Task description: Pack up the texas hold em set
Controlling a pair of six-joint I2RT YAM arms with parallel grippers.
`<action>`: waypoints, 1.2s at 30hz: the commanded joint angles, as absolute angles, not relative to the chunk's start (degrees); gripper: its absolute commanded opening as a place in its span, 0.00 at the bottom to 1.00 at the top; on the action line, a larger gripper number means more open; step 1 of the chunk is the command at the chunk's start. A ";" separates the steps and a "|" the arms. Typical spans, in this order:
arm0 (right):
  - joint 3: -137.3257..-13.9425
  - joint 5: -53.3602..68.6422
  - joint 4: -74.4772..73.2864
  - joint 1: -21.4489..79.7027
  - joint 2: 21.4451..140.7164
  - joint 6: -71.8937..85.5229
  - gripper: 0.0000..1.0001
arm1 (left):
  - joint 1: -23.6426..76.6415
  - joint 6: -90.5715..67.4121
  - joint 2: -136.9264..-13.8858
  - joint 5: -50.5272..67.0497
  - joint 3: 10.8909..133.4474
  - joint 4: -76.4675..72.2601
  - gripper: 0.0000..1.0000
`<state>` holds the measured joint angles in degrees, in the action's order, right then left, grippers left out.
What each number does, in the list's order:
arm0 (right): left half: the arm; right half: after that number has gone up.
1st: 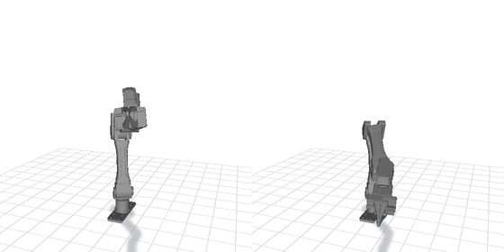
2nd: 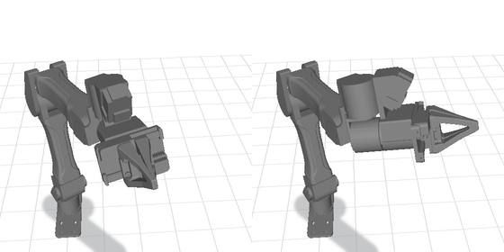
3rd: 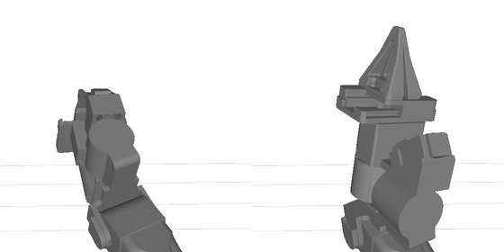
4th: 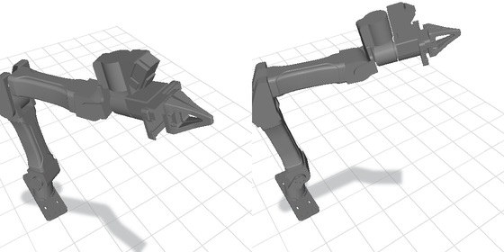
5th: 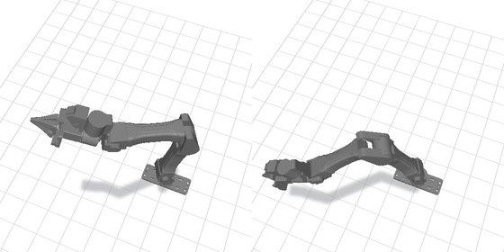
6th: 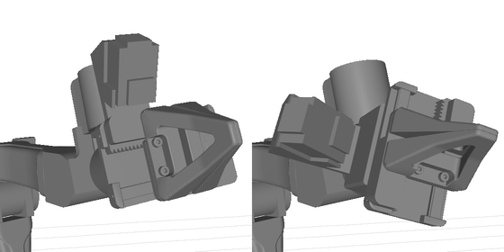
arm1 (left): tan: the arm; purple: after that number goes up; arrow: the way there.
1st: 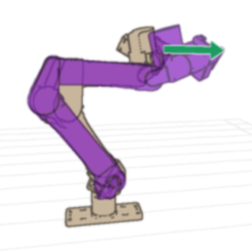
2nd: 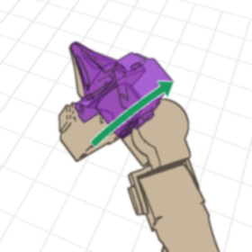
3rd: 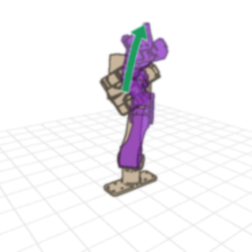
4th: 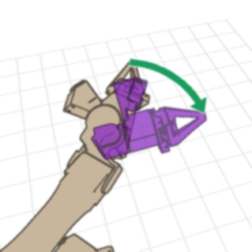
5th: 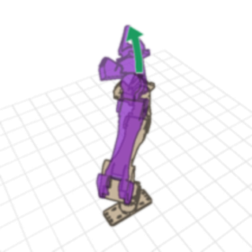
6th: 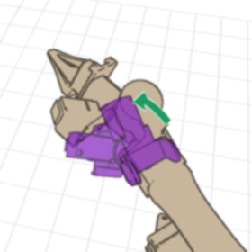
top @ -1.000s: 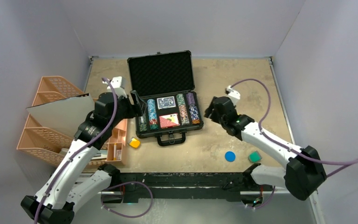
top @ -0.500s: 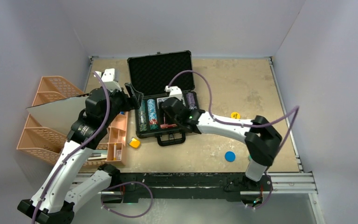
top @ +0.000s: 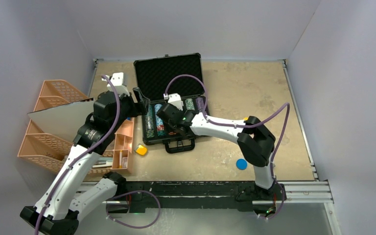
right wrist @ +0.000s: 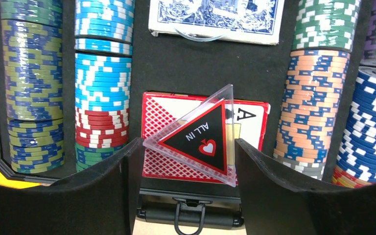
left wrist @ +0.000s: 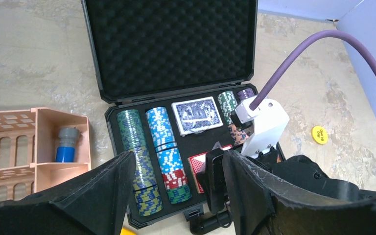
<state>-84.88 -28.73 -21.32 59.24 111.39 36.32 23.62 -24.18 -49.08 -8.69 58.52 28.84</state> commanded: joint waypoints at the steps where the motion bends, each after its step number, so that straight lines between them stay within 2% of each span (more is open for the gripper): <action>1: -88.07 -31.98 -27.16 59.58 112.27 38.18 0.67 | 23.12 -22.46 -48.59 -9.08 58.19 27.75 0.69; 11: -89.75 -31.53 -29.62 59.52 112.45 38.83 0.81 | 22.98 -22.50 -48.49 -9.43 57.66 27.78 0.69; 15: -87.12 -32.31 -27.49 59.56 107.79 39.33 0.82 | 23.03 -22.75 -48.60 -9.45 57.62 27.78 0.69; 20: -79.67 -36.56 -25.28 59.51 97.55 41.50 0.82 | 23.03 -22.90 -48.59 -9.67 57.34 27.80 0.69; 24: -71.27 -43.40 -30.14 58.49 89.84 47.56 0.85 | 22.98 -23.02 -48.60 -9.74 57.12 27.80 0.69; 30: -58.09 -40.36 -42.94 51.28 80.60 59.99 0.86 | 23.03 -23.07 -48.60 -9.02 56.95 27.55 0.69; 36: -45.85 -38.39 -46.00 48.21 70.79 74.67 0.87 | 23.03 -23.12 -48.93 -8.48 56.83 27.51 0.69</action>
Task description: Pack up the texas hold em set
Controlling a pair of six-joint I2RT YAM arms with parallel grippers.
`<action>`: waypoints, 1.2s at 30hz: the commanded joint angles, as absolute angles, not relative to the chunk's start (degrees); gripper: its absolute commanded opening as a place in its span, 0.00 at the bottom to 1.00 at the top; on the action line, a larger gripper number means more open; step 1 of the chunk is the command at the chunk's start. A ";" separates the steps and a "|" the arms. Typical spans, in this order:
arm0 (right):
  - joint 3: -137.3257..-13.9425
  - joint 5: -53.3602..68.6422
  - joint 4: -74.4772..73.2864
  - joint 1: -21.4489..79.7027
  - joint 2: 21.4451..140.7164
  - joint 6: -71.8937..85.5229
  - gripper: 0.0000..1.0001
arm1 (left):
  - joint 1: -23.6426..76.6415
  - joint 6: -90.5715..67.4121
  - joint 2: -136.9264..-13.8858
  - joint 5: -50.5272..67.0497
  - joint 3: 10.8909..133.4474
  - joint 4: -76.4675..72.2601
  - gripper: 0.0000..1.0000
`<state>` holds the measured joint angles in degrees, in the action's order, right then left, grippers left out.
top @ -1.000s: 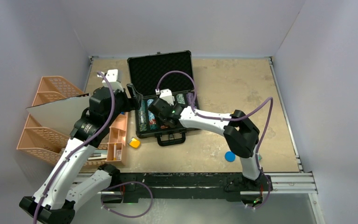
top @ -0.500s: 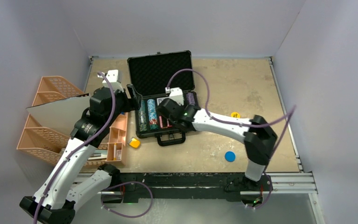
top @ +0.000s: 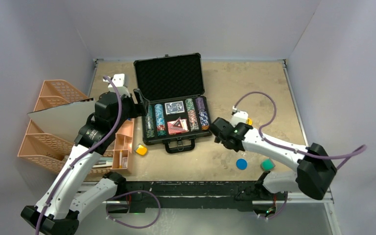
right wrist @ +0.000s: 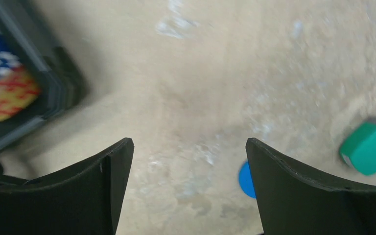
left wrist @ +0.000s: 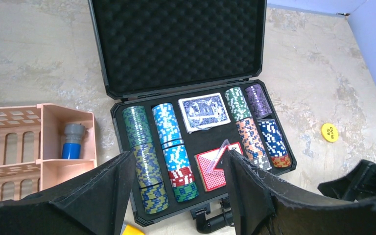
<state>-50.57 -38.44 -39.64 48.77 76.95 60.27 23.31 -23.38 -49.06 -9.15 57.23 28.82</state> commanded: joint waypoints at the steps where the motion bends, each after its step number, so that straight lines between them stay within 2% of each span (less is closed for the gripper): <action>1: -44.08 -38.82 -46.68 48.17 69.63 78.53 0.88 | 23.03 -23.12 -48.95 -8.40 56.72 27.51 0.69; 4: -40.20 -39.42 -46.88 47.69 66.90 85.40 0.94 | 23.03 -23.20 -49.11 -8.18 56.64 27.48 0.69; 9: -37.35 -37.96 -47.51 44.79 66.01 91.09 0.96 | 23.03 -23.13 -49.05 -8.30 56.62 27.60 0.69; 14: -33.31 -31.75 -46.41 42.64 64.24 99.51 0.92 | 23.03 -23.17 -49.00 -8.43 56.47 27.50 0.69; 22: -31.38 -29.64 -52.69 42.46 62.84 110.69 0.87 | 23.03 -23.10 -49.19 -8.53 56.53 27.61 0.69; 36: -30.86 -24.98 -53.27 42.45 65.27 110.92 0.85 | 22.94 -23.20 -49.23 -8.35 56.51 27.69 0.69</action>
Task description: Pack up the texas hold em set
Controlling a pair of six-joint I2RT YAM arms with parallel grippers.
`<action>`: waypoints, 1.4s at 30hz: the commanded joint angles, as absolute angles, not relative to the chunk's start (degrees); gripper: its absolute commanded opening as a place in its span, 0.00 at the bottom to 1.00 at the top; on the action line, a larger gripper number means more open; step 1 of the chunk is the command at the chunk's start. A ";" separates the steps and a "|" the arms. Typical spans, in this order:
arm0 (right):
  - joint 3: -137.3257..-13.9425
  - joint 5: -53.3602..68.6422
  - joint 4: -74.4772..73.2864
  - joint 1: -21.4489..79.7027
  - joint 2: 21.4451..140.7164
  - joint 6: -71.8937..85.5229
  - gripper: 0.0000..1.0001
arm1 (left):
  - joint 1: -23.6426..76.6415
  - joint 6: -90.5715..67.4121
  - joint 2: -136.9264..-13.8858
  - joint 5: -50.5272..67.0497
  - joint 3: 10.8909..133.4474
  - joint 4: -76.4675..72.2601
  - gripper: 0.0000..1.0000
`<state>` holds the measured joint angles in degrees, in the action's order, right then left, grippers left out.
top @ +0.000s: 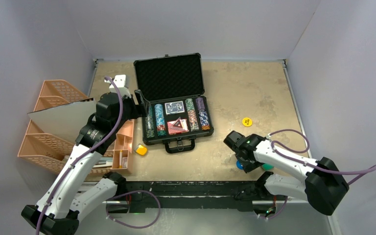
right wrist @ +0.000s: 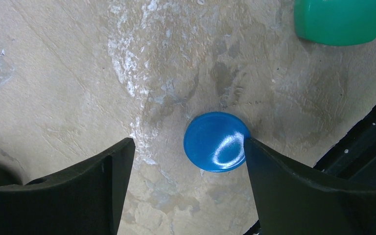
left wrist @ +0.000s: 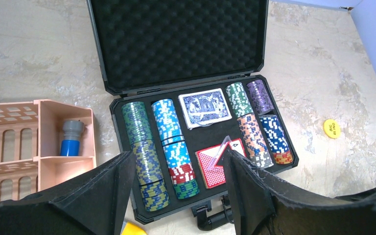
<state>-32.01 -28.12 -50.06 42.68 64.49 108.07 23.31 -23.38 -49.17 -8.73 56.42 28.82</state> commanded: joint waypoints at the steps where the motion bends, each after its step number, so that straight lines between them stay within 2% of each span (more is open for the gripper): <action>1: -30.73 -24.89 -53.76 42.45 65.02 111.10 0.85 | 22.94 -23.20 -49.22 -8.35 56.51 27.69 0.69; 14: -34.09 -31.04 -61.84 42.45 64.04 111.68 0.84 | 22.90 -23.12 -49.09 -8.46 56.51 27.68 0.69; 23: -29.24 -27.94 -52.04 42.45 64.48 109.47 0.83 | 22.85 -23.12 -49.03 -8.96 56.49 27.80 0.69; 27: -28.45 -26.58 -50.09 42.45 65.88 109.15 0.75 | 22.85 -23.12 -49.24 -8.71 56.58 27.77 0.69; 32: -28.36 -26.32 -48.49 42.45 66.90 108.35 0.52 | 22.85 -23.12 -48.97 -8.85 56.51 27.77 0.69; 42: -30.77 -25.77 -45.68 42.46 67.61 104.07 0.52 | 22.85 -23.20 -48.53 -9.04 56.46 27.87 0.69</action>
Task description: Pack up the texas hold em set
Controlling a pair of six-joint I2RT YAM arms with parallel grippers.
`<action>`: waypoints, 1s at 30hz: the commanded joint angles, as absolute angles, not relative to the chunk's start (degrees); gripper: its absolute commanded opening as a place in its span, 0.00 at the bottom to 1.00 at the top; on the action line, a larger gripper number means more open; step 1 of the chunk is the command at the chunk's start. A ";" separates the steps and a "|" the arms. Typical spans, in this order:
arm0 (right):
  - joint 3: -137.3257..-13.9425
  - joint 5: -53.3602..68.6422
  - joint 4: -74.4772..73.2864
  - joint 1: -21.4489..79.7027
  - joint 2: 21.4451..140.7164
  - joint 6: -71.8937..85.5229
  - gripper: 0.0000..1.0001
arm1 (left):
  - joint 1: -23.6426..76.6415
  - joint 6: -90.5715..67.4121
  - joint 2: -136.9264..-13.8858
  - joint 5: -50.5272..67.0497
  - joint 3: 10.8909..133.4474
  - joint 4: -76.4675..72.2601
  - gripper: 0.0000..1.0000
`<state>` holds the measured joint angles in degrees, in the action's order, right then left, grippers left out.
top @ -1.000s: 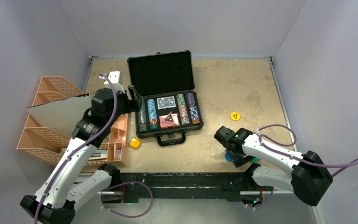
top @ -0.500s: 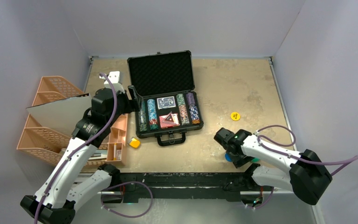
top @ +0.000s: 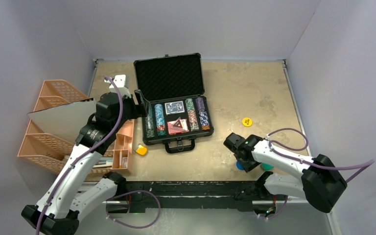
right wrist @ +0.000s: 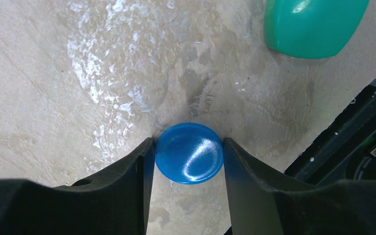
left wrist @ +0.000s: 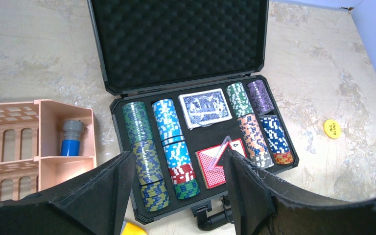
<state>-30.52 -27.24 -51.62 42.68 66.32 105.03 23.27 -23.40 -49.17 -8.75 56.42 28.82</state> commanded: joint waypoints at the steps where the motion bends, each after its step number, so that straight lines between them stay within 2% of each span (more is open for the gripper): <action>1: -31.39 -25.94 -45.22 42.46 67.59 103.07 0.52 | 22.85 -23.20 -48.47 -9.05 56.41 27.86 0.69; 7: -37.09 -25.00 -32.21 42.47 72.49 85.26 0.55 | 22.85 -23.29 -48.52 -8.96 56.50 27.86 0.69; 13: -46.68 -25.72 -29.94 42.67 81.21 72.23 0.55 | 22.85 -23.13 -48.43 -9.40 56.42 27.95 0.69; 24: -56.94 -29.40 -32.18 47.66 82.18 64.40 0.56 | 22.79 -23.12 -48.94 -9.75 56.43 28.21 0.69; 30: -60.98 -29.28 -24.96 51.99 84.55 57.13 0.58 | 22.83 -23.11 -48.79 -9.67 56.43 28.21 0.69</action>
<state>-57.06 -27.57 -29.08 50.17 82.32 63.55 23.27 -23.38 -49.17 -9.21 56.40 28.84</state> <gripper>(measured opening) 0.578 0.689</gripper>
